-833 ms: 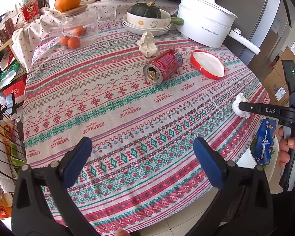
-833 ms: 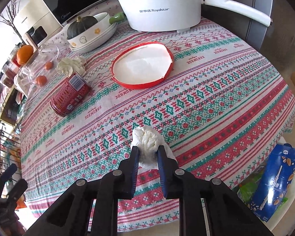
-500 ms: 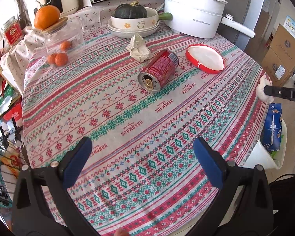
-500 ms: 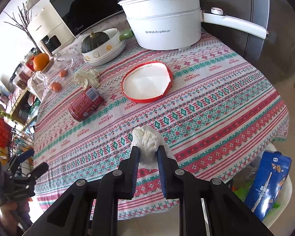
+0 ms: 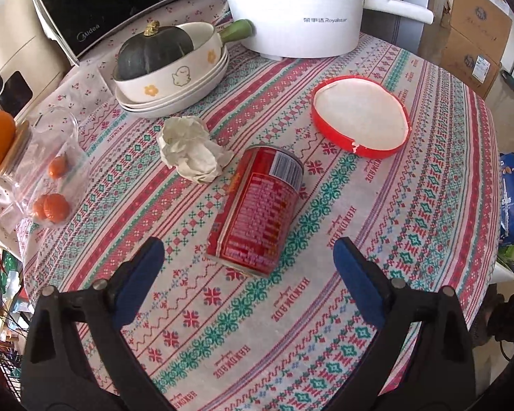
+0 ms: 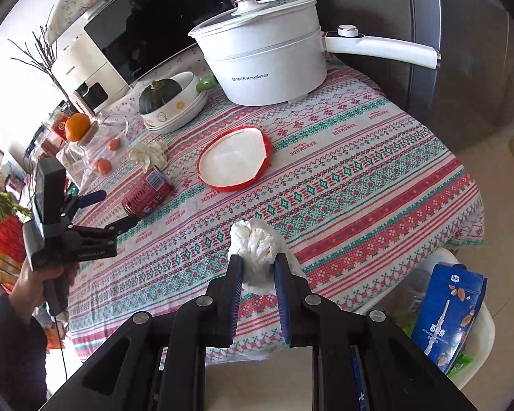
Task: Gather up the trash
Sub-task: 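Lift the tissue with the right gripper while the left gripper grasps the red can, then lift the red can with the left gripper while the right gripper holds the tissue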
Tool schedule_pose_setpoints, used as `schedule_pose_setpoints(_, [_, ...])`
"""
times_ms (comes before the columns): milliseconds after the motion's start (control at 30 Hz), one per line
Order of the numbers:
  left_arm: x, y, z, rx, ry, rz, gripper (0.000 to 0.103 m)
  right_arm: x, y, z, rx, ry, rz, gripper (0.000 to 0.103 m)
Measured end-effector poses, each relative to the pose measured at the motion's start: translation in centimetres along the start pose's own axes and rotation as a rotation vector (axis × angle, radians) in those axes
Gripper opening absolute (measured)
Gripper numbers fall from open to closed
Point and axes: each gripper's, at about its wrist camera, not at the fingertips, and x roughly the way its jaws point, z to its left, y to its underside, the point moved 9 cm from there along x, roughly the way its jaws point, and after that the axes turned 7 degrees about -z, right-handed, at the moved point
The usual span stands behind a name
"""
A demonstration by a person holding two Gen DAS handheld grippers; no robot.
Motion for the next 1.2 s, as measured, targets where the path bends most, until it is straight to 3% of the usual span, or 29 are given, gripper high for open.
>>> schedule_pose_setpoints(100, [1.5,0.0,0.3,-0.042,0.032,0.014,0.089,0.1,0.3,-0.4,0.002,-0.002,0.011,0.020])
schedule_pose_setpoints(167, [2.2,0.3,0.4,-0.086,0.066,0.024,0.077,0.1,0.4,-0.6,0.000,0.001,0.016,0.020])
schedule_pose_setpoints(200, [2.5,0.4,0.4,-0.108,0.089,0.028,0.066,0.2,0.5,-0.7,-0.002,0.002,0.018,0.020])
schedule_pose_setpoints(233, [2.6,0.5,0.4,-0.128,0.105,0.028,0.062,0.3,0.6,-0.9,-0.005,0.006,0.021,0.020])
schedule_pose_setpoints(433, [1.7,1.2,0.8,-0.210,0.120,-0.016,0.059,0.6,1.0,-1.9,0.008,0.028,0.033,0.019])
schedule_pose_setpoints(833, [-3.9,3.4,0.0,-0.322,0.118,-0.113,0.056,-1.3,0.4,-1.2,0.022,0.003,-0.016,0.020])
schedule_pose_setpoints(1200, [-7.8,6.2,-2.5,-0.399,0.144,-0.101,0.055,-2.6,1.3,-1.3,0.041,-0.013,-0.032,0.019])
